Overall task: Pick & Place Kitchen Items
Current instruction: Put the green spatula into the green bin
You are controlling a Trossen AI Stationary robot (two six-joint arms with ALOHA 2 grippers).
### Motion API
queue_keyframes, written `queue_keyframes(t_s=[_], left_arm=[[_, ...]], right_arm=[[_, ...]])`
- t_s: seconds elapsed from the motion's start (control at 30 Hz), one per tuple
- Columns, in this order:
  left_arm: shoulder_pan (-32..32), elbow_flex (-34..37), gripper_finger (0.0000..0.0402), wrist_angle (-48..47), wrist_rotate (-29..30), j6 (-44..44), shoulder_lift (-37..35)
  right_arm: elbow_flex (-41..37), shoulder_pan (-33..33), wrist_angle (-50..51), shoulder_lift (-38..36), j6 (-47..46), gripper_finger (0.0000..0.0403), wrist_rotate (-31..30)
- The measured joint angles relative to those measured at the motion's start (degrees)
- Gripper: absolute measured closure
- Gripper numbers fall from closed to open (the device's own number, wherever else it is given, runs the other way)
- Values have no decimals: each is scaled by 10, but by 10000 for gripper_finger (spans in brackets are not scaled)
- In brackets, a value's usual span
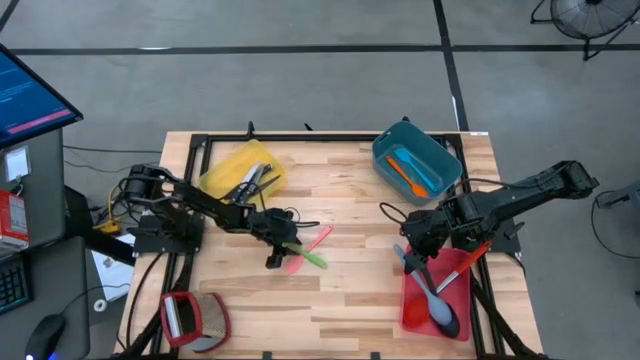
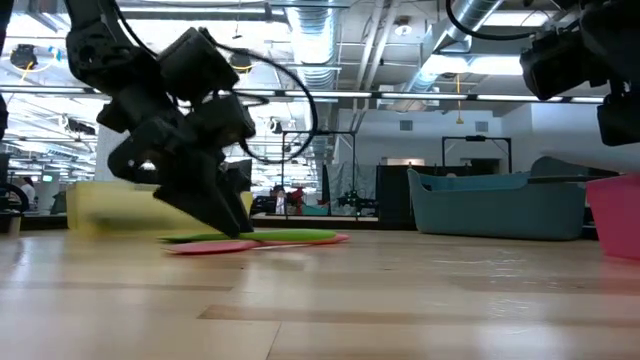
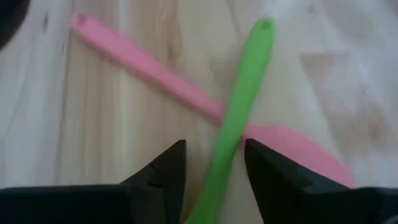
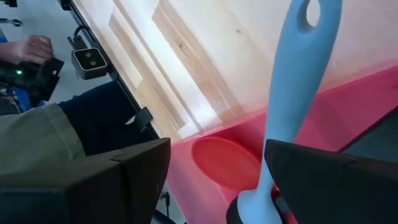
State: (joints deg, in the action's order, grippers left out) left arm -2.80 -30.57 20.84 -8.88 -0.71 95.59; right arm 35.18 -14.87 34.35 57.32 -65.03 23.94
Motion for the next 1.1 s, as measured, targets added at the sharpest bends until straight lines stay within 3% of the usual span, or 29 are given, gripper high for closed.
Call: queue_keyframes(t_s=[0.17, 0.43, 0.67, 1.1], left_arm=[[11, 0, 292, 8, -21, -1, 22], [11, -1, 316, 8, -21, -7, 27], [10, 0, 390, 3, -20, -6, 27], [12, 2, 396, -19, -21, 55, -9]], right_arm=[[0, 0, -6, 0, 0, 145, 0], [0, 0, -6, 0, 0, 145, -5], [0, 0, -6, 0, 1, 145, -16], [0, 0, -7, 0, 1, 145, -33]])
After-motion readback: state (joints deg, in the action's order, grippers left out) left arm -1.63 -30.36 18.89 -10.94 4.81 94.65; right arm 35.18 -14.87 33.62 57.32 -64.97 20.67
